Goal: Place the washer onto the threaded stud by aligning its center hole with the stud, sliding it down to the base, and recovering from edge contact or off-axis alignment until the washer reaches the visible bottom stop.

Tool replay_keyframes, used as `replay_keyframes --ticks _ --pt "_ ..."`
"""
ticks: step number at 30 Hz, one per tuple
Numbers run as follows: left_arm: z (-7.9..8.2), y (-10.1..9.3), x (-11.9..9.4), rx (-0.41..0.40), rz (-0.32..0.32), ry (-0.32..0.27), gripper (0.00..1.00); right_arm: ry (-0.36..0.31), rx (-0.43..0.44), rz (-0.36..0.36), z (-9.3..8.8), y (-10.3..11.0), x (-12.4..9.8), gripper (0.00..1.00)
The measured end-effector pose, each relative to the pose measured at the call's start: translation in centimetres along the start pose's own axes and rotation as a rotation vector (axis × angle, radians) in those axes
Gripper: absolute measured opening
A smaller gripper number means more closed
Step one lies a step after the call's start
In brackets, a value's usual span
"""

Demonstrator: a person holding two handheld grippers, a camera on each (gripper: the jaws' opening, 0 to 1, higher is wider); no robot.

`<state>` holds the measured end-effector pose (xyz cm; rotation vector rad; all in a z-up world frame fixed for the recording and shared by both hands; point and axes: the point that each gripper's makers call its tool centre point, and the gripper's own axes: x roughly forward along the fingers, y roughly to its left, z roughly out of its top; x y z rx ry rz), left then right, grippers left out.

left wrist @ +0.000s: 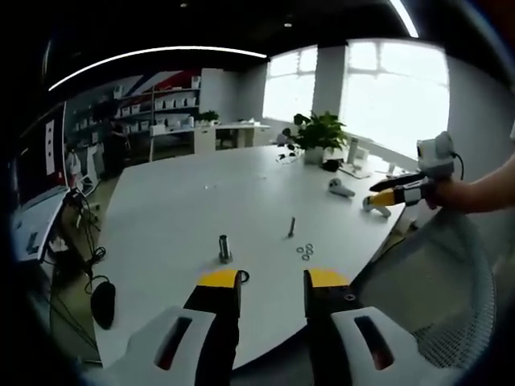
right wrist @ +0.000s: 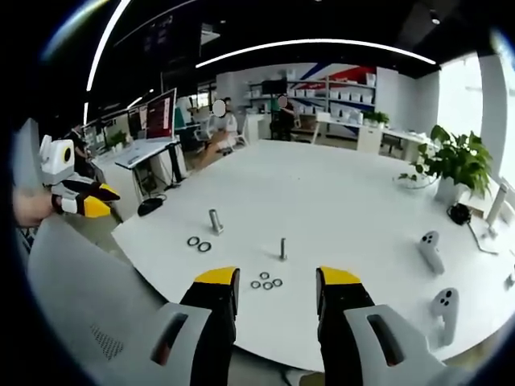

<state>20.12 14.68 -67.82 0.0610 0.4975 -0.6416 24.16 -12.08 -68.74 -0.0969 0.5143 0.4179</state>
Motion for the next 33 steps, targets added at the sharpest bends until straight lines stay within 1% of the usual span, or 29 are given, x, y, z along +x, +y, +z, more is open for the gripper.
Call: replay_keyframes --ticks 8,10,12,15,16,18,21,24,27,29,33 --pt "-0.3 0.2 0.1 0.018 0.015 0.017 0.28 0.003 -0.003 0.012 -0.1 0.4 0.1 0.40" --pt "-0.7 0.4 0.3 0.021 0.024 0.042 0.28 0.006 0.001 0.021 -0.2 0.5 0.1 0.40" --pt "-0.8 0.6 0.4 0.023 0.033 0.049 0.29 0.022 -0.010 0.039 -0.5 0.8 0.3 0.40" --pt "-1.2 1.0 0.4 0.036 0.057 0.074 0.30 0.015 0.000 0.050 -0.3 1.1 0.2 0.40" --pt "-1.3 1.2 0.2 0.046 0.073 0.076 0.31 0.012 0.005 0.053 -0.3 1.1 0.2 0.40" --pt "-1.2 1.2 0.1 0.050 0.079 0.071 0.31 0.015 0.011 0.055 -0.4 1.1 0.2 0.40" --pt "-1.6 1.5 0.2 0.052 0.097 0.095 0.31 0.018 0.013 0.070 -0.5 1.4 0.3 0.40" --pt "-1.6 1.8 0.2 0.055 0.113 0.099 0.31 0.022 0.017 0.082 -0.6 1.6 0.3 0.40" --pt "-2.4 1.9 0.2 0.061 0.122 0.135 0.31 0.029 0.018 0.095 -0.8 1.9 0.3 0.40" --pt "-2.4 2.0 0.2 0.074 0.126 0.141 0.30 0.024 0.011 0.103 -0.7 2.1 0.3 0.40" --pt "-2.1 2.4 0.0 0.065 0.149 0.130 0.29 0.019 0.018 0.109 -0.6 2.2 0.3 0.40"
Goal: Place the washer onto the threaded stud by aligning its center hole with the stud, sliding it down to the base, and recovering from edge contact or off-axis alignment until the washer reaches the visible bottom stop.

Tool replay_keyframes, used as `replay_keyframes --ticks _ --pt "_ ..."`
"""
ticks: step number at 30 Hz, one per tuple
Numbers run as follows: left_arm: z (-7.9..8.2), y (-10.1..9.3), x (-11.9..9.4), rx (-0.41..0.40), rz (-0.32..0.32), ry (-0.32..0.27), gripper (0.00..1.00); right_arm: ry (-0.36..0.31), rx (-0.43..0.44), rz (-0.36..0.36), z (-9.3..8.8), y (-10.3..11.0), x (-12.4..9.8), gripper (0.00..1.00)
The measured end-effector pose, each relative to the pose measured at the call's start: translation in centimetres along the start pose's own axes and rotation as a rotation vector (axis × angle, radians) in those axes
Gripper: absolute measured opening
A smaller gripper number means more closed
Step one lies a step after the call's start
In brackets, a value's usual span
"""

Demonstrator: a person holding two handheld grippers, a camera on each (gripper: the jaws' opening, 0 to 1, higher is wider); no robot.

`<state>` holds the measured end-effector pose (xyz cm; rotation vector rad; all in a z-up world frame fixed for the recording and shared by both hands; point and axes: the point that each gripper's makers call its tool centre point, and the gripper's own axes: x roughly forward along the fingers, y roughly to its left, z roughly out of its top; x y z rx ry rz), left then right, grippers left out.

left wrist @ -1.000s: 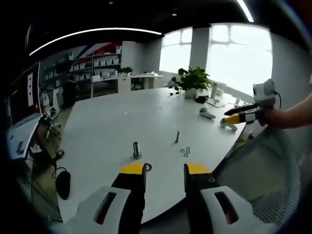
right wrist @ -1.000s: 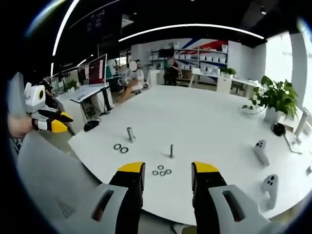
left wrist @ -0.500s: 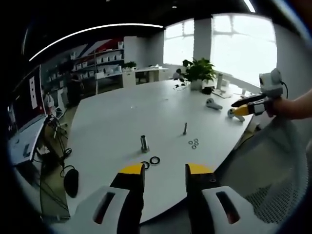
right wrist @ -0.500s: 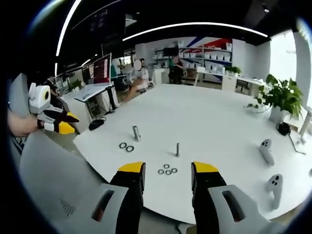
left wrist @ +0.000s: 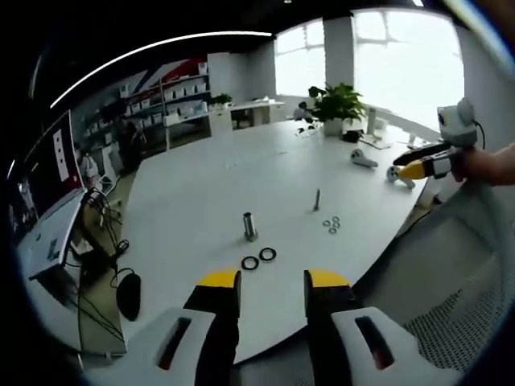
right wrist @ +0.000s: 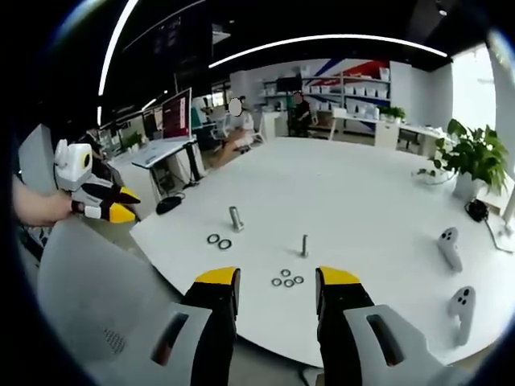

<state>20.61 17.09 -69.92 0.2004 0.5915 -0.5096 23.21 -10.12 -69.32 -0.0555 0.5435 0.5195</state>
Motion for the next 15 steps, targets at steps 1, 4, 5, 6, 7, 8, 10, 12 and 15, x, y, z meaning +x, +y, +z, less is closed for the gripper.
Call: replay_keyframes --ticks 1,4,5,6,7,8,10,12,15 --pt "-0.09 0.10 -0.01 -0.005 0.003 0.004 0.29 0.002 0.003 0.002 -0.04 0.04 0.02 0.40" --pt "-0.49 0.11 0.17 -0.006 0.002 0.023 0.29 0.003 -0.003 0.010 -0.05 0.27 0.05 0.40" --pt "-0.56 0.00 0.24 0.002 0.002 0.032 0.30 0.006 -0.009 0.014 -0.08 0.37 0.08 0.40" --pt "-0.52 -0.11 0.24 0.008 -0.001 0.032 0.30 0.007 -0.010 0.015 -0.09 0.36 0.11 0.40" --pt "-0.55 -0.22 0.29 0.014 -0.004 0.035 0.30 0.009 -0.007 0.017 -0.12 0.35 0.14 0.40" --pt "-0.66 -0.21 0.32 0.018 -0.004 0.040 0.30 0.012 -0.006 0.017 -0.17 0.33 0.16 0.40" --pt "-0.68 -0.23 0.30 0.022 -0.008 0.041 0.30 0.014 -0.007 0.014 -0.22 0.30 0.18 0.40" --pt "-0.52 -0.34 0.27 0.015 -0.020 0.031 0.30 0.016 -0.014 0.011 -0.22 0.27 0.22 0.40" --pt "-0.60 -0.62 0.33 0.010 -0.037 0.031 0.30 0.011 -0.017 0.010 -0.15 0.29 0.19 0.40"
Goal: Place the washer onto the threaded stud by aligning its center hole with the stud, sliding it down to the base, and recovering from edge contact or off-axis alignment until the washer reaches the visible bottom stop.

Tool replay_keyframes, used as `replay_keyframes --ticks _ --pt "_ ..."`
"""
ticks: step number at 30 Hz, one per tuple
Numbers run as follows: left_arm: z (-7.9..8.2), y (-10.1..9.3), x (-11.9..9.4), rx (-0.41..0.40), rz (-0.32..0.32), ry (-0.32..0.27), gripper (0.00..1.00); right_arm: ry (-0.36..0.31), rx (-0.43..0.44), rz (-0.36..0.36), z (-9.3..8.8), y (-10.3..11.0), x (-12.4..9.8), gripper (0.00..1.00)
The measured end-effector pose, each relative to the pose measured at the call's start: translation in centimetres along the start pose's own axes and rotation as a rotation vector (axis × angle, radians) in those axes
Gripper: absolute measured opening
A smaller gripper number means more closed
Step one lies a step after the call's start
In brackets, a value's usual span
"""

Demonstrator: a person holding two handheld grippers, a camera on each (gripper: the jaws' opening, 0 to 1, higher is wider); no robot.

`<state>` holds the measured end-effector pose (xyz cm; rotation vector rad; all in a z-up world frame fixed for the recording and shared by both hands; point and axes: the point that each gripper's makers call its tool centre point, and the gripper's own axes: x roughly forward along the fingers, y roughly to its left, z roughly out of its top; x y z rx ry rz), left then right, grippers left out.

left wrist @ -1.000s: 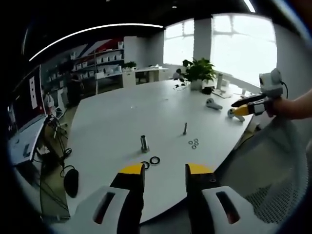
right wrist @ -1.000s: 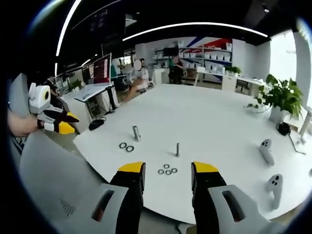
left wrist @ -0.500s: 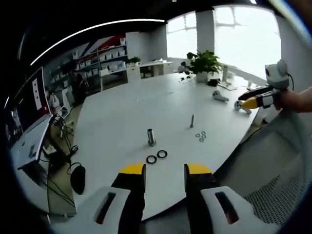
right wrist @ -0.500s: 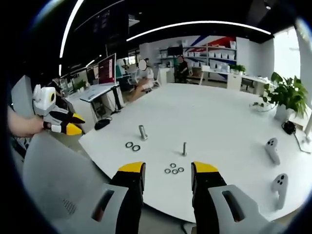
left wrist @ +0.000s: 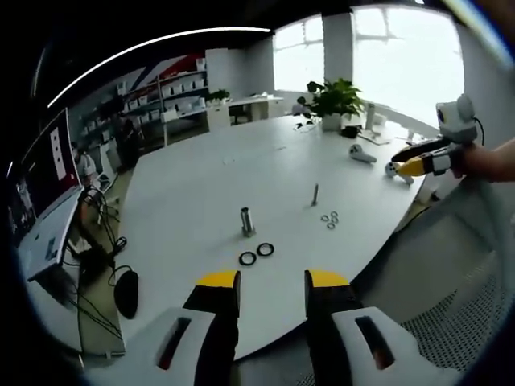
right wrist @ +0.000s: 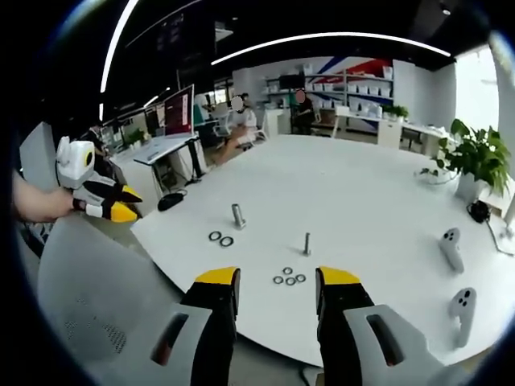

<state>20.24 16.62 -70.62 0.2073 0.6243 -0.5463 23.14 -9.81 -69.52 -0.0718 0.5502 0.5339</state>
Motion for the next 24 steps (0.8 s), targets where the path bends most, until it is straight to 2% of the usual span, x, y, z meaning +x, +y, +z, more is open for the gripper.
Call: replay_keyframes --ticks 6,12,17,24 --pt "-0.1 -0.6 0.1 -0.006 -0.033 0.007 0.30 0.000 -0.013 -0.015 0.1 -0.1 -0.1 0.40" --pt "0.5 -1.3 -0.1 -0.037 -0.089 -0.035 0.30 0.019 -0.019 -0.059 -0.2 -0.9 -0.1 0.40" --pt "0.6 -2.1 0.0 -0.046 -0.132 -0.035 0.30 0.049 -0.022 -0.069 -0.6 -1.1 0.1 0.40" --pt "0.5 -2.6 0.1 -0.057 -0.161 -0.030 0.30 0.070 -0.042 -0.091 -0.9 -1.4 0.0 0.40"
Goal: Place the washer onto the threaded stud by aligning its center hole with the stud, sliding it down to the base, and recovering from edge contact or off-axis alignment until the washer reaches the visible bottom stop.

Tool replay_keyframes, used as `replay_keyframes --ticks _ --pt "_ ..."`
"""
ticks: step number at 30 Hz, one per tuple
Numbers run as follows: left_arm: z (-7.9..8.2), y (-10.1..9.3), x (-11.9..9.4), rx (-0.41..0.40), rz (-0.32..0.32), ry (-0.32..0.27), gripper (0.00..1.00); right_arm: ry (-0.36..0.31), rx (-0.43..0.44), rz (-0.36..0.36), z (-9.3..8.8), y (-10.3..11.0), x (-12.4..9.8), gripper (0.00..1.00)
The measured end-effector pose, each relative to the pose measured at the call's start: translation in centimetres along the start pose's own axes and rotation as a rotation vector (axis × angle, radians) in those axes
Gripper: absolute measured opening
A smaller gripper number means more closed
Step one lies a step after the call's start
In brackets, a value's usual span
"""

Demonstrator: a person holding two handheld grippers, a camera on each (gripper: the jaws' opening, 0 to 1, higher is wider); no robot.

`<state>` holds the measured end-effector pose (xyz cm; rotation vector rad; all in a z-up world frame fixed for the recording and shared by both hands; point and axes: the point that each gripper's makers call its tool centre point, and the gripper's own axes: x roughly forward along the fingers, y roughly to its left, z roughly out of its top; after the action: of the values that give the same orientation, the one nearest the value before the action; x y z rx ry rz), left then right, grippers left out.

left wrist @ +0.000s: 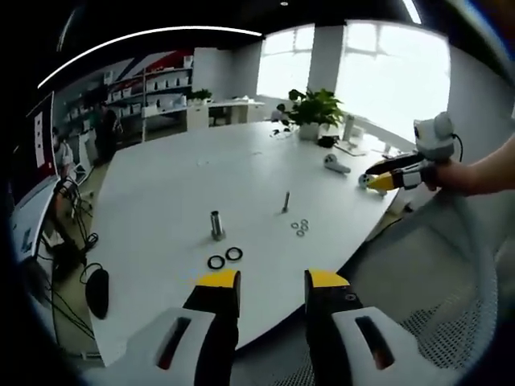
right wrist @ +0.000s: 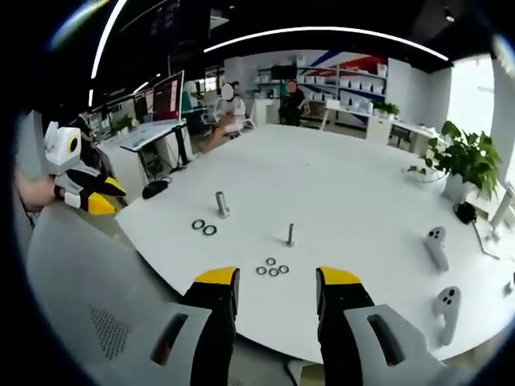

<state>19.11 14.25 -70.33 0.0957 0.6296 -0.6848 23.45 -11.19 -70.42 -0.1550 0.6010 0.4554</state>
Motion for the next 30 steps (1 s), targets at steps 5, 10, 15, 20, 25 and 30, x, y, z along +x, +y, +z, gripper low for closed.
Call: replay_keyframes --ticks 5,10,15,20,25,30 --pt "-0.5 0.0 0.3 -0.019 -0.008 0.032 0.30 0.005 0.005 0.000 -0.1 -0.1 0.1 0.40" --pt "-2.2 -0.1 0.8 -0.094 -0.030 0.142 0.33 0.006 0.035 0.029 -0.2 0.1 0.1 0.40" --pt "-2.8 0.8 0.9 -0.132 -0.019 0.197 0.34 0.019 0.033 0.061 -0.5 0.7 0.2 0.40" --pt "-2.7 2.9 1.5 -0.068 0.009 0.239 0.34 0.013 0.046 0.065 -0.4 0.7 0.2 0.40" --pt "-2.4 4.8 3.2 -0.039 0.027 0.259 0.33 0.019 0.045 0.078 -0.5 0.9 0.2 0.40" --pt "-3.2 5.6 5.9 -0.066 0.011 0.299 0.34 0.016 0.065 0.082 -0.6 0.9 0.2 0.40"
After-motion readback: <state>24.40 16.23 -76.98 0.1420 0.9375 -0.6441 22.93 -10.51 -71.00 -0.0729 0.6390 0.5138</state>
